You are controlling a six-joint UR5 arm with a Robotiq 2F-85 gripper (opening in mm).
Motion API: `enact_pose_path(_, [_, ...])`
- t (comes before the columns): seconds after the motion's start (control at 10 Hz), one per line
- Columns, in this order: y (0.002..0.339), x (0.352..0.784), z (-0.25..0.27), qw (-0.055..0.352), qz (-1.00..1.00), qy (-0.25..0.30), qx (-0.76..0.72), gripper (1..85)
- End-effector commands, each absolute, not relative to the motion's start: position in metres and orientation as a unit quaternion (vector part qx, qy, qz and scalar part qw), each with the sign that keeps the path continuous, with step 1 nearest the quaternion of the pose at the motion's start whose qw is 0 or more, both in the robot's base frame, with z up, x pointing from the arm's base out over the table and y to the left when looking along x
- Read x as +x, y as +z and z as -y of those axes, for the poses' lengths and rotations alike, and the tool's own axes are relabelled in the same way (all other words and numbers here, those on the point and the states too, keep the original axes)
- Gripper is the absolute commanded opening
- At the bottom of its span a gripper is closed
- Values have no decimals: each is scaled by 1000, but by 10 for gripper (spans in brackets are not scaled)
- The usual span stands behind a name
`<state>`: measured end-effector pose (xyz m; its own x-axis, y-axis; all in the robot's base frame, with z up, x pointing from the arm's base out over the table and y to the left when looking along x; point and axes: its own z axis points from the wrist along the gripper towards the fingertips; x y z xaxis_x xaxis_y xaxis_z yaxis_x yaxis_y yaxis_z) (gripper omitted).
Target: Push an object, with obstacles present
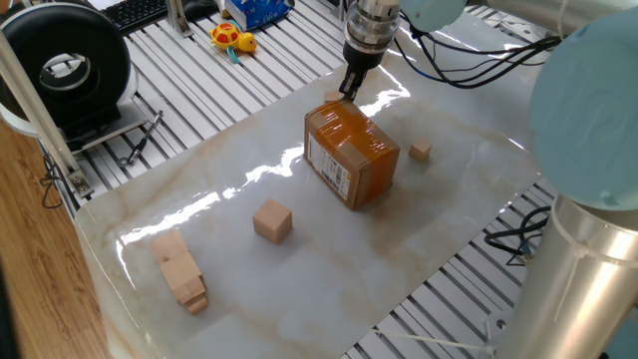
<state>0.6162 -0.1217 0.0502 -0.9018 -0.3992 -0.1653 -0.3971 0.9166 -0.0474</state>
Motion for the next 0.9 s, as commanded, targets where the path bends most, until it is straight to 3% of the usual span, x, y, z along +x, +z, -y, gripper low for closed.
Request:
enact_pose_path(0.0, [53,613,114,85,-978,15,-191,13])
enact_pose_path(0.8, [54,614,108,90,-980,26,-178,13])
